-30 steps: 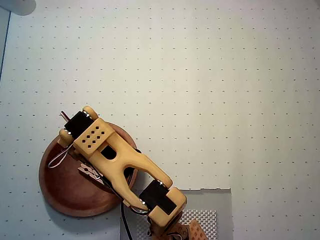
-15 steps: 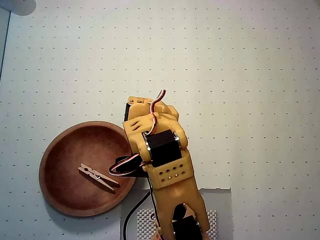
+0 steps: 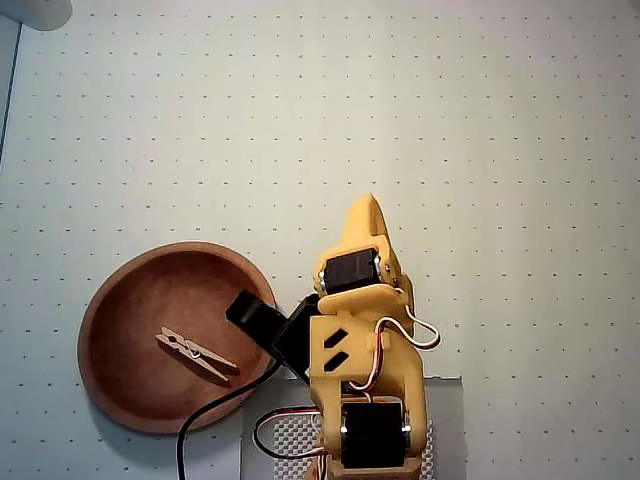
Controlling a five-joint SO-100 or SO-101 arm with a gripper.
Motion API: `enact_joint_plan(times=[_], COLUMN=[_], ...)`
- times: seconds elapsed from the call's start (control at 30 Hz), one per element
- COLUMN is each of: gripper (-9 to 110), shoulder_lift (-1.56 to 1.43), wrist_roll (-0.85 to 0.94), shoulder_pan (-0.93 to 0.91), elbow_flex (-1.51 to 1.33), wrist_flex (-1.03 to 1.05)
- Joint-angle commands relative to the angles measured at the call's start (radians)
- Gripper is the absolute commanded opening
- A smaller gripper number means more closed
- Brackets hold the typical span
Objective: Grasp a clothespin and put it in the bowl.
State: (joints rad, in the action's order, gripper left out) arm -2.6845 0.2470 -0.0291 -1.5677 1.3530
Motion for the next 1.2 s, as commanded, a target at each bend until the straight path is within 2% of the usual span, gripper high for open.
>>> enact_joint_plan(times=[0.0, 0.3, 0.5, 0.63, 0.8, 1.17], gripper=[-3, -3, -3, -3, -3, -3], shoulder_lift=[-0.086, -0.413, -0.540, -0.614, -0.710, -0.755], wrist_roll=[-0.091, -0.112, -0.114, -0.117, -0.202, -0.202], shoulder_pan=[-0.040, -0.055, -0.057, -0.057, -0.048, -0.044], elbow_flex=[-0.189, -0.733, -0.979, -1.088, -1.212, -1.434], wrist_flex=[-0.114, -0.296, -0.362, -0.371, -0.362, -0.373])
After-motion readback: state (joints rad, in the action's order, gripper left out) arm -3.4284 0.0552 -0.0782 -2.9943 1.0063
